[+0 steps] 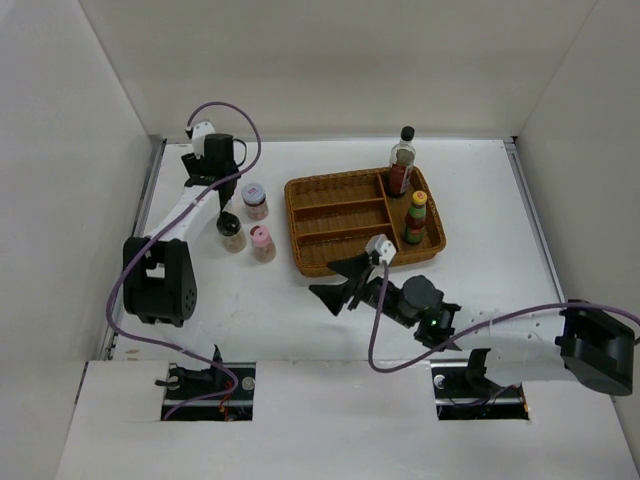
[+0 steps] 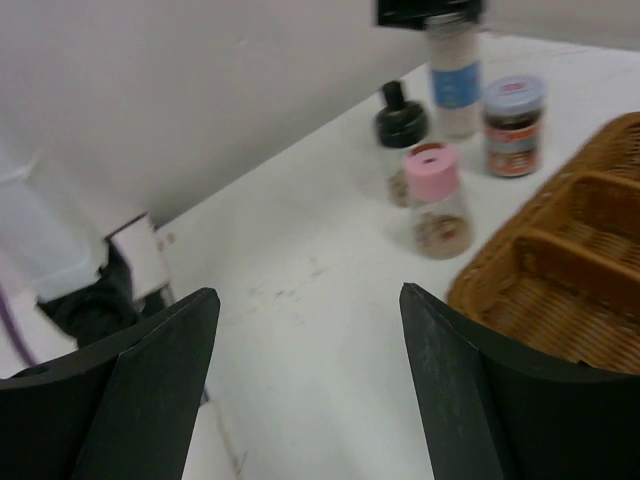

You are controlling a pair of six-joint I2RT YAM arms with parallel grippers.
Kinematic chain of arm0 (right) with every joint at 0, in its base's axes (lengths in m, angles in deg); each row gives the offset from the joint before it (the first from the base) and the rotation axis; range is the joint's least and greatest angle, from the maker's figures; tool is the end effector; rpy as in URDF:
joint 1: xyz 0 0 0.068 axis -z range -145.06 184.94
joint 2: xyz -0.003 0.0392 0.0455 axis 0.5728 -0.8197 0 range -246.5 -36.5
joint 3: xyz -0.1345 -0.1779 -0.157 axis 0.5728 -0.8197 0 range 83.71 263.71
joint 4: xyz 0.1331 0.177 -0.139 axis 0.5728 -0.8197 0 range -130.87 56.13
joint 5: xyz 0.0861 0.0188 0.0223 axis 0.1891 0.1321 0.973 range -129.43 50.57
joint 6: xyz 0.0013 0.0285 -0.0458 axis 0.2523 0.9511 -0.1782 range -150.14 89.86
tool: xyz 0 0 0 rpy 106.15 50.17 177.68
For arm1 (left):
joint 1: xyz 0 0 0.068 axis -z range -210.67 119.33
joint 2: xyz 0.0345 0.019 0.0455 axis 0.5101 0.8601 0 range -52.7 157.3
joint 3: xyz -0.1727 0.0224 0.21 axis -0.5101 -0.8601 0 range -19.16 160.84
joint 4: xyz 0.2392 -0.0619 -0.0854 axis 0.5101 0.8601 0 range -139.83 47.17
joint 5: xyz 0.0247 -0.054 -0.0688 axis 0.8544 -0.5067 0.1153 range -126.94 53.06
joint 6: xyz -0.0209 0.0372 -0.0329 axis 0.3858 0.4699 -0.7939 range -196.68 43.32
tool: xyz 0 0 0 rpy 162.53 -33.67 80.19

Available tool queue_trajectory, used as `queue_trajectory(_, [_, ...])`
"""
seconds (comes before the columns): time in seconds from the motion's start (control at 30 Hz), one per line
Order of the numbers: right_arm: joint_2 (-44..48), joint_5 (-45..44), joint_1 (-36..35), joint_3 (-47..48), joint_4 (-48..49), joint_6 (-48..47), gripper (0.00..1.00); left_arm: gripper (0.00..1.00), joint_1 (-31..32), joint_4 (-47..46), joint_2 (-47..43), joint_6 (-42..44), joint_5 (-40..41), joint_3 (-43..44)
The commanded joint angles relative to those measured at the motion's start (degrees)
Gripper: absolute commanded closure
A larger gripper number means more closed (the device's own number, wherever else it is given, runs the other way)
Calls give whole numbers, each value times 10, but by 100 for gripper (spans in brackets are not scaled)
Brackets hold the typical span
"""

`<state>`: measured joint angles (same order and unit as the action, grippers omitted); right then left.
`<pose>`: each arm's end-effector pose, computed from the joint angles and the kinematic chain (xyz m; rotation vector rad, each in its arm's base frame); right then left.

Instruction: Organize the condiment bottles

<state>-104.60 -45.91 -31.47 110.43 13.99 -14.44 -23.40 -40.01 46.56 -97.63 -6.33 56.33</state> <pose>0.1052 0.2309 0.2537 -0.5751 1.4429 1.0742 0.3970 -0.0324 0.2723 -0.5448 2.0063 0.2771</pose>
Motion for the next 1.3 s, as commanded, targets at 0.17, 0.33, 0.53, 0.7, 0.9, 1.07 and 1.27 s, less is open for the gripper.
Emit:
queue_trajectory(0.17, [96, -149, 72, -70, 92, 49, 19, 63, 85, -136, -156, 57, 24, 51])
queue_trajectory(0.33, [147, -183, 103, -97, 92, 62, 19, 63, 178, -128, -141, 57, 2, 67])
queue_trajectory(0.53, [139, -185, 112, -96, 87, 64, 18, 63, 234, -138, -66, 56, -19, 106])
queue_trajectory(0.7, [125, -184, 110, -91, 87, 61, 18, 64, 249, -151, -19, 53, -28, 115])
queue_trajectory(0.9, [125, -180, 113, -91, 86, 65, 18, 64, 256, -154, 10, 53, -27, 100])
queue_trajectory(1.07, [122, -180, 118, -91, 86, 66, 17, 62, 257, -162, 39, 51, -30, 82])
queue_trajectory(1.27, [125, -184, 121, -93, 85, 67, 17, 53, 259, -166, 57, 48, -28, 55])
